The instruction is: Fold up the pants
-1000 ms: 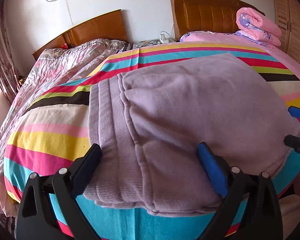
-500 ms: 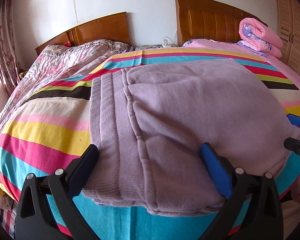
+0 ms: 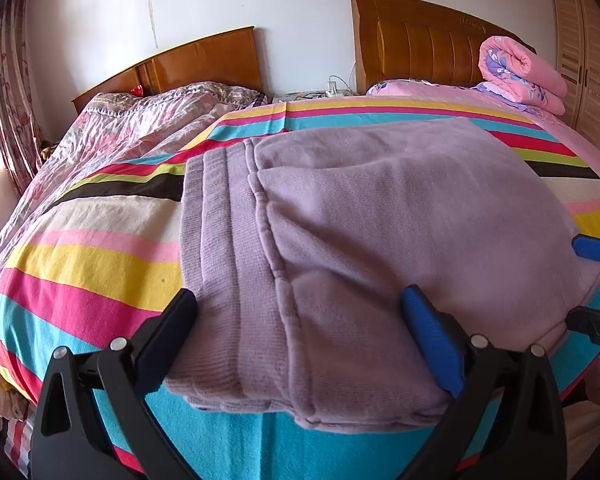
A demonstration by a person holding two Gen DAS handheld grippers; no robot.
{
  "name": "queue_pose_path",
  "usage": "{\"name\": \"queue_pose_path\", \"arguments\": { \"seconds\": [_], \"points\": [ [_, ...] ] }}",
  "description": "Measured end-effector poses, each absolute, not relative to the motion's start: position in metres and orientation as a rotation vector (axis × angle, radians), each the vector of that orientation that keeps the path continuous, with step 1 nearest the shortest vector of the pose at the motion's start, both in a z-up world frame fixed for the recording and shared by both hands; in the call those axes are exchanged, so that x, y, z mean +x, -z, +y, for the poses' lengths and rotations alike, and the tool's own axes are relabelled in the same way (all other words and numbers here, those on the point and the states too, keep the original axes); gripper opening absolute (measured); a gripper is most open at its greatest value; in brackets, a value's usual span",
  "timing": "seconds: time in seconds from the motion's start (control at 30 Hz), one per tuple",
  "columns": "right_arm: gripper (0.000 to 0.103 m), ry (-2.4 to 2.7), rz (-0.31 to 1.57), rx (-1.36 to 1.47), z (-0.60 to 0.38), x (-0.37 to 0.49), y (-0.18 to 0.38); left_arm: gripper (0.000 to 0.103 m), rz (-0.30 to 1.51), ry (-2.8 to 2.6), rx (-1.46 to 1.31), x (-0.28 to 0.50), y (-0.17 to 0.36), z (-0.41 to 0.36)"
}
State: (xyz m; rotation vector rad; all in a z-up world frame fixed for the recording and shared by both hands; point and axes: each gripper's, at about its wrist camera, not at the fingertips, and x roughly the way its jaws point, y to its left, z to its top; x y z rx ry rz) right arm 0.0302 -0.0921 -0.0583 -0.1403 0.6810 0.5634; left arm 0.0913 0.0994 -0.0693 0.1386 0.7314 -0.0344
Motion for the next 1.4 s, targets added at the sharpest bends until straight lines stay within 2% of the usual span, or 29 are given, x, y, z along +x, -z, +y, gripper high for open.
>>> {"name": "queue_pose_path", "arguments": {
  "seconds": [0.2,0.33,0.43,0.5,0.67,0.87,1.03,1.17,1.4],
  "points": [
    [0.077,-0.575,0.694,-0.153,-0.092,0.030,0.057,0.102,0.726,0.007,0.167,0.088,0.058,0.094],
    [0.086,-0.608,0.728,-0.212,-0.085,0.029,0.053,0.100,0.569,0.065,0.142,0.068,0.000,0.085],
    [0.086,-0.674,0.718,-0.184,-0.089,0.031,0.037,0.102,0.484,0.126,0.111,0.076,-0.042,0.075],
    [0.086,-0.700,0.651,-0.153,-0.098,0.036,0.016,0.102,0.473,0.137,0.122,0.095,-0.051,0.066],
    [0.086,-0.678,0.583,-0.181,-0.115,0.081,-0.020,0.102,0.598,0.094,0.155,0.146,-0.013,0.055],
    [0.086,-0.840,0.776,-0.133,-0.113,0.182,0.010,0.102,0.740,0.071,0.132,0.155,0.048,0.074],
    [0.087,-0.785,0.858,-0.146,-0.111,0.247,0.039,0.102,0.725,0.096,0.111,0.150,0.057,0.085],
    [0.087,-0.712,0.839,-0.075,-0.126,0.278,0.042,0.102,0.717,0.079,0.145,0.148,0.062,0.080],
    [0.088,-0.706,0.799,-0.037,-0.116,0.261,0.030,0.102,0.717,0.084,0.131,0.148,0.064,0.081]
  ]
}}
